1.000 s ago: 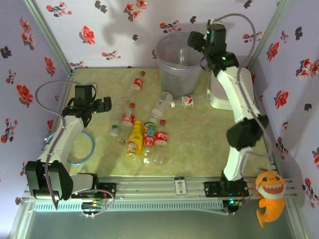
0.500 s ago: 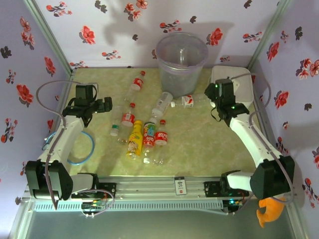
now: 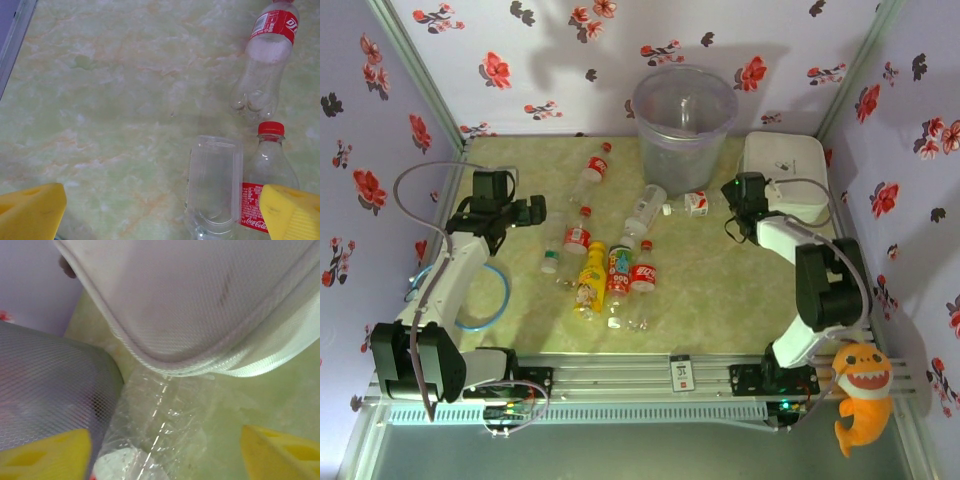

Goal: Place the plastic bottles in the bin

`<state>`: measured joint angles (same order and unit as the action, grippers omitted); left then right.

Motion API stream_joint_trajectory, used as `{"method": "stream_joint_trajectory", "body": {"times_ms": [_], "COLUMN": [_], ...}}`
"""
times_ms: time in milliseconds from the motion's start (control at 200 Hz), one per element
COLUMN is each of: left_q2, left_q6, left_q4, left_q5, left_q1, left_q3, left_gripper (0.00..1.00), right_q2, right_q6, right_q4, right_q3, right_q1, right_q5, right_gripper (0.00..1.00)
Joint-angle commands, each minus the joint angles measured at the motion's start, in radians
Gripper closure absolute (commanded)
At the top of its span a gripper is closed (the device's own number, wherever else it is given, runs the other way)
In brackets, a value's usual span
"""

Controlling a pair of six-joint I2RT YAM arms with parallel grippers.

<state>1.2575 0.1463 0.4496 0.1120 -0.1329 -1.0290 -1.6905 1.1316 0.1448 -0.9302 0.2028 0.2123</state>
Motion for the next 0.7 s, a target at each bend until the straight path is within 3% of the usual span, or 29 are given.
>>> {"method": "stream_joint_trajectory", "body": {"times_ms": [0, 695], "left_q2": [-0.015, -0.015], "left_q6": [-0.024, -0.035], "left_q4": [0.014, 0.011], "left_q5": [0.018, 0.065], "left_q1": [-0.007, -0.008], "left_q3": [0.004, 0.009], "left_gripper": [0.00, 0.00], "right_q2": [-0.057, -0.318], "right_q6": [0.123, 0.215], "right_q4": [0.103, 0.113], "right_q3": [-0.043, -0.179], "right_q1": [0.000, 0.012], "right_q5": [-0.002, -0.014], "right_gripper": [0.02, 0.01]}}
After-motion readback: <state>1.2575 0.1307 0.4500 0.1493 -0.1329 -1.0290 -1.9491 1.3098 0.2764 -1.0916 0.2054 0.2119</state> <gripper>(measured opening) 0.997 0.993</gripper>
